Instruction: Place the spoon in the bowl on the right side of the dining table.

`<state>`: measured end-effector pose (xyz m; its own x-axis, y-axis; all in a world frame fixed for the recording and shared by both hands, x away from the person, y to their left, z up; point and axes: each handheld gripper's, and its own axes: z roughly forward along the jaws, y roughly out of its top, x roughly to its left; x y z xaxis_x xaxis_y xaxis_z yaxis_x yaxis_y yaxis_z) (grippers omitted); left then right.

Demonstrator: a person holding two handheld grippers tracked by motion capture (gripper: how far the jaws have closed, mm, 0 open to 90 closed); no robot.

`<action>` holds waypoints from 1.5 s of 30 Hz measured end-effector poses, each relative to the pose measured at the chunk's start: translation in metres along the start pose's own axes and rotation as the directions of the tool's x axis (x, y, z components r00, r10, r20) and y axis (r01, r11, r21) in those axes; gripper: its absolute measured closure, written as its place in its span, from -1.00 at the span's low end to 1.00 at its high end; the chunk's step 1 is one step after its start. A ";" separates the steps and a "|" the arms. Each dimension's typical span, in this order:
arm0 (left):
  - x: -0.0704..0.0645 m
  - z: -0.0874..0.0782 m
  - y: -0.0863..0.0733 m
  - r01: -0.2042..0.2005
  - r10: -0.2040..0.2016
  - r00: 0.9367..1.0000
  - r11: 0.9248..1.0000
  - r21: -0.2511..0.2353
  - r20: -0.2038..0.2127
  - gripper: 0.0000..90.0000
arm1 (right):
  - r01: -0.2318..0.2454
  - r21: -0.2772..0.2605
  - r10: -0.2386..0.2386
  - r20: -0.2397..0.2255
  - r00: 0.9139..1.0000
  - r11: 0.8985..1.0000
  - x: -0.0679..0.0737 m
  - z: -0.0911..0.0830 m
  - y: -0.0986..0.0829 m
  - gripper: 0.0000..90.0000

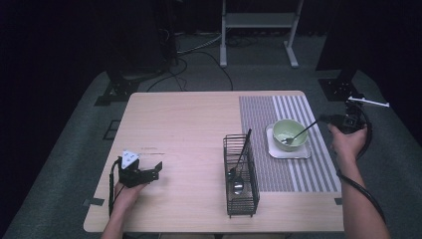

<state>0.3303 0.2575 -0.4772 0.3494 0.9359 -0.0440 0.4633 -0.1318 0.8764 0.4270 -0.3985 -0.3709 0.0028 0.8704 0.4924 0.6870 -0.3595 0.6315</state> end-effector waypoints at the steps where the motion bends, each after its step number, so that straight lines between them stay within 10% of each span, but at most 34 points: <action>1: 0.000 0.000 0.000 -0.003 0.003 1.000 1.000 0.000 0.001 -1.00 | -0.005 0.003 0.005 -0.002 1.000 1.000 -0.002 0.001 -0.001 0.91; 20: -0.001 -0.001 0.000 -0.013 0.013 1.000 1.000 -0.005 0.001 -1.00 | -0.006 0.027 0.006 0.010 1.000 1.000 -0.022 -0.008 -0.011 0.76; 45: -0.001 0.000 0.000 -0.015 0.015 1.000 1.000 -0.004 0.003 -1.00 | -0.006 0.055 0.011 -0.084 0.996 0.998 -0.028 -0.011 -0.033 0.45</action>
<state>0.3295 0.2568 -0.4770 0.3587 0.9329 -0.0324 0.4549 -0.1443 0.8788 0.3961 -0.4148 -0.3995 -0.0510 0.8348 0.5481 0.7261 -0.3458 0.5943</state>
